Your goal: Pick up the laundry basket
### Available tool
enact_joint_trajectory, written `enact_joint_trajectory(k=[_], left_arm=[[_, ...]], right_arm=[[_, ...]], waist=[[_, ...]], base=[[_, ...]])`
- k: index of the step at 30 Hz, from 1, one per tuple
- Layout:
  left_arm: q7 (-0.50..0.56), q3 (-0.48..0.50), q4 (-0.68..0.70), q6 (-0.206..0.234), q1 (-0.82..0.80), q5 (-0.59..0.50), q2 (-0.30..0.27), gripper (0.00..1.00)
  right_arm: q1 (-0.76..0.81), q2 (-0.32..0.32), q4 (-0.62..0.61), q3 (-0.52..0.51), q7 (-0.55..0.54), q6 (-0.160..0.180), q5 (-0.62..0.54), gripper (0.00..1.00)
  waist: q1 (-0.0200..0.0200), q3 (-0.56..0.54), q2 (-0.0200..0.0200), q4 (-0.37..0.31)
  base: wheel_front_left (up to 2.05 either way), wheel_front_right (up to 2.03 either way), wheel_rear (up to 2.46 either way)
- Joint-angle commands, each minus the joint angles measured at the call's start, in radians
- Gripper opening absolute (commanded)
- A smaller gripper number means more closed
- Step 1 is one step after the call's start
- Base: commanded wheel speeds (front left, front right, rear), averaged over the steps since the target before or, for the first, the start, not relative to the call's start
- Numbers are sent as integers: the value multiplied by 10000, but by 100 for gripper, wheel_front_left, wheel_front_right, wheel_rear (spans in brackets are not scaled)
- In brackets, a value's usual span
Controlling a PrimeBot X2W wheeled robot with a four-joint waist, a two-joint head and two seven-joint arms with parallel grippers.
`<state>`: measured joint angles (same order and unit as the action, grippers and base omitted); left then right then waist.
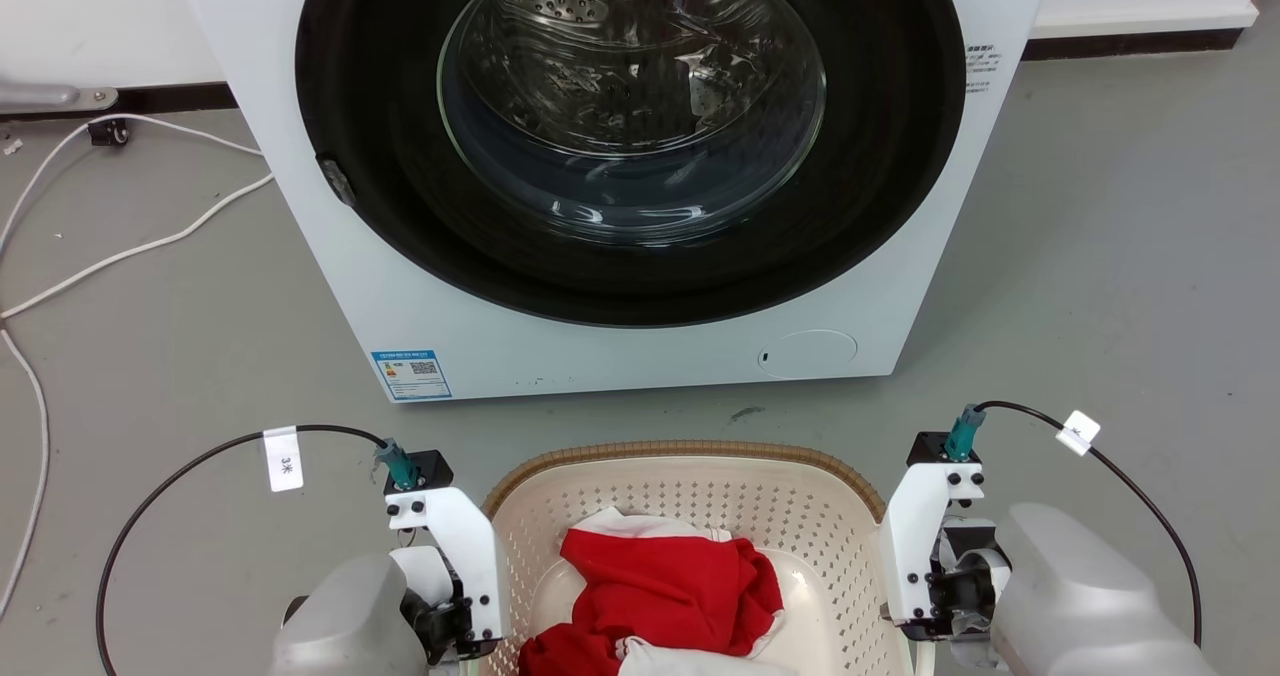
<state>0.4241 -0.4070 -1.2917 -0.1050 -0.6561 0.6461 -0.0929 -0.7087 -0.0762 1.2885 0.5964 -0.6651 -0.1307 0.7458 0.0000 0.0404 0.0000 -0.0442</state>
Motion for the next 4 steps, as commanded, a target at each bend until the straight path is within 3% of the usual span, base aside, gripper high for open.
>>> enact_joint_trajectory(k=[1, 4], left_arm=[[-37, 6, 29, 35, -206, 31, -84, 0], [-41, -16, 30, 45, -196, 62, -85, 0]], right_arm=[[-72, -75, 34, 29, -12, 0, 13, 0], [-48, -75, 34, 22, -33, 0, 22, 0]], waist=[[0, -6, 0, 1], [0, -25, 0, 1]], base=[[0, 0, 0], [0, 0, 0]])
